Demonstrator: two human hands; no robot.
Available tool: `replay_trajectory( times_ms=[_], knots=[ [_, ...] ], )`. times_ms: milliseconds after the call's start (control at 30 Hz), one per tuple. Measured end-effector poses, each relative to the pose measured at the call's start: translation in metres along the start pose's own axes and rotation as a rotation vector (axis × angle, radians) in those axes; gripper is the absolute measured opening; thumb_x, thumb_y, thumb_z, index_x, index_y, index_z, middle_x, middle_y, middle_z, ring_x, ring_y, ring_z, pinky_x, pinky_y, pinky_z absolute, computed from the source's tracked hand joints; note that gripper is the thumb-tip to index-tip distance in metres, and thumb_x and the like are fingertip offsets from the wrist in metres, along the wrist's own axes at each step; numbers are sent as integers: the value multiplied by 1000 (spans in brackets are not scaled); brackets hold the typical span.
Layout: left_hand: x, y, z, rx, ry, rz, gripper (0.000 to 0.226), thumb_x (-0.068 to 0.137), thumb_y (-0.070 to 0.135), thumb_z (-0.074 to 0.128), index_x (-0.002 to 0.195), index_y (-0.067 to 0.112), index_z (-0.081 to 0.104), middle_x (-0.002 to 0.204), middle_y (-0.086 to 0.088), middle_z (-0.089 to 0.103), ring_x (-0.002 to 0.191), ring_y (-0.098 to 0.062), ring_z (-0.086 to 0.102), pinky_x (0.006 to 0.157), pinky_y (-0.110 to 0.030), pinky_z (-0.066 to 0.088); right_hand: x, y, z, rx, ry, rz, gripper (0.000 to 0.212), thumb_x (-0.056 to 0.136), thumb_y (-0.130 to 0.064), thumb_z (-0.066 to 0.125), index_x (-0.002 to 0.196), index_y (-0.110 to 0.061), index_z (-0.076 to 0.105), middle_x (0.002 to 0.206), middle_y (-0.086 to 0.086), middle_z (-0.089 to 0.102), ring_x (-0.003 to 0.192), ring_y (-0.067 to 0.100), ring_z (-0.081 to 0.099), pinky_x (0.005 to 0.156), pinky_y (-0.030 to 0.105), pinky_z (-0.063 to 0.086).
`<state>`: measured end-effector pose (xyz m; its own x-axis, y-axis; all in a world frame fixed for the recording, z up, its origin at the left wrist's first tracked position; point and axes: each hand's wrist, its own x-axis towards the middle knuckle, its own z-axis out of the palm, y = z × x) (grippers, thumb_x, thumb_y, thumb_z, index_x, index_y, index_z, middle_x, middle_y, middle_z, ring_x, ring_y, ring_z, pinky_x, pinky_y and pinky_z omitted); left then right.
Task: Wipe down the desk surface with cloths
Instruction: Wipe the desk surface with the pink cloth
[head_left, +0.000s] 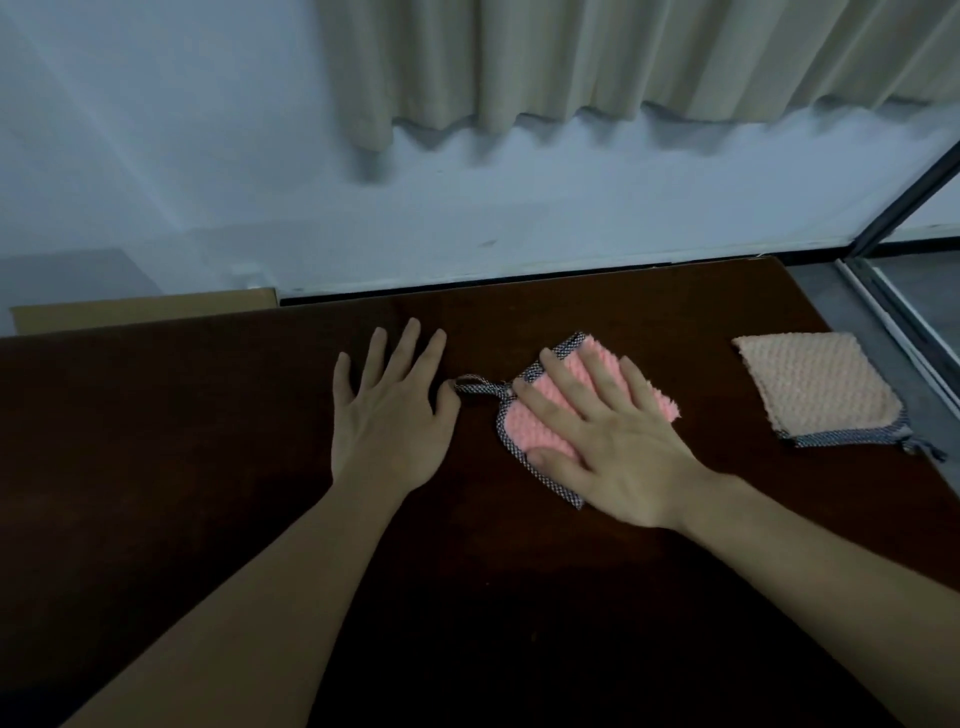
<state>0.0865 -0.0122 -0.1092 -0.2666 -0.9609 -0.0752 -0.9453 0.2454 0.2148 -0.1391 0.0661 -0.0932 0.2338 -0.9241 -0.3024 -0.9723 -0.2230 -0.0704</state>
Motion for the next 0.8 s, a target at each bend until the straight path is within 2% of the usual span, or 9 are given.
replay_trajectory(
  times_ms=[100,167,267,367,500,633,800],
  knots=[
    [0,0,-1,4,-13,7,59,105,51,20,160,40,2,169,10,-8,155,-18,-12,125,-50,-8,19,11,-5,-11,23,22,65,80,-83,-16,138,-60,-37,160,-10,-37,147,28,-36,121,55,-18],
    [0,0,-2,-4,-17,7,59,105,51,21,161,39,3,169,10,-7,155,-18,-12,125,-50,-8,50,23,-11,-21,55,93,72,80,-81,-12,146,-57,-29,163,-8,-31,150,30,-30,122,55,-15],
    [-1,1,-1,-7,-6,5,59,105,51,21,161,39,4,169,10,-6,156,-18,-11,125,-50,-8,94,33,-22,8,76,209,72,91,-78,2,156,-50,-14,168,-5,-21,154,33,-21,122,58,-11],
    [-1,1,0,-18,5,6,59,105,53,19,161,39,6,169,10,-4,156,-17,-10,125,-50,-8,107,28,-24,30,74,246,68,98,-72,10,158,-48,-11,169,-4,-19,154,34,-21,121,61,-11],
    [0,-1,0,-34,-13,10,66,101,62,11,161,36,2,170,10,-4,156,-17,-9,125,-50,-7,62,6,-13,7,76,139,68,96,-71,5,155,-48,-19,165,-3,-27,150,35,-28,121,60,-14],
    [-1,0,-1,-54,-11,5,73,97,68,6,161,34,-4,169,10,-4,156,-16,-10,125,-50,-8,0,-20,-2,13,6,13,66,87,-79,-9,145,-57,-32,159,-7,-40,145,30,-40,119,56,-22],
    [0,-2,0,-23,-10,8,70,101,65,14,162,32,3,169,10,-4,156,-17,-10,125,-51,-7,9,-13,-5,-7,0,29,66,89,-77,0,147,-58,-27,159,-10,-38,146,27,-39,120,55,-21]
  ],
)
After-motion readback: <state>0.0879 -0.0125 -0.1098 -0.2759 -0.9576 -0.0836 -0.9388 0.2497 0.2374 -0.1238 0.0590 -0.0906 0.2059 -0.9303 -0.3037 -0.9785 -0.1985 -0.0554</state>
